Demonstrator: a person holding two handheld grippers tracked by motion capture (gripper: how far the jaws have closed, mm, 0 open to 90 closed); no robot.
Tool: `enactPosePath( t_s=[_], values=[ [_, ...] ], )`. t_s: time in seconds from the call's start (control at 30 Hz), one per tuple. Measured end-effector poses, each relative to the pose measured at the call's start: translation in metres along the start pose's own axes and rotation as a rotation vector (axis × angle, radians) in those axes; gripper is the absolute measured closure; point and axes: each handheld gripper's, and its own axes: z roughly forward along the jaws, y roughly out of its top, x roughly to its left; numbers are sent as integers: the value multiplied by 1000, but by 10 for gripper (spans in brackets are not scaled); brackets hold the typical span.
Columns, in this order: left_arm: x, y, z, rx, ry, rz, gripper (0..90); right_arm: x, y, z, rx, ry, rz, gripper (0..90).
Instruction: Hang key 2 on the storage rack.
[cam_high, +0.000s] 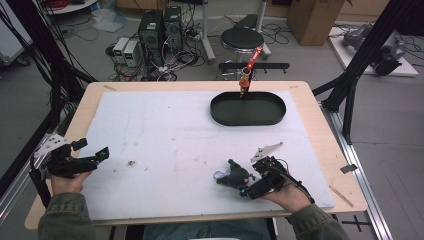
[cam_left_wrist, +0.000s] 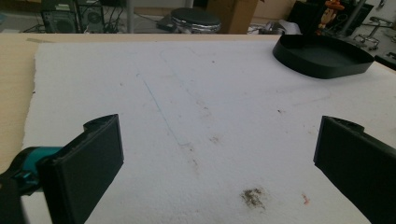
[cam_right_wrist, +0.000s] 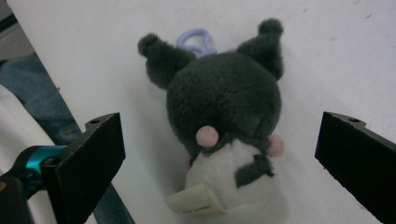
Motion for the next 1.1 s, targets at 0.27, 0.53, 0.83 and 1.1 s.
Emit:
enactPosePath(
  t_s=[0.27,0.53,0.83,1.1],
  values=[
    [0,0,0,-2,1,-1,19,2,-6,13,58,-18,-18,5],
    [0,0,1,4,3,2,19,4,-8,15,54,-43,-21,91],
    [0,0,1,5,4,2,18,11,-11,17,81,-96,-43,444],
    [0,0,1,4,6,3,19,2,-6,-6,-29,-59,45,451]
  ],
)
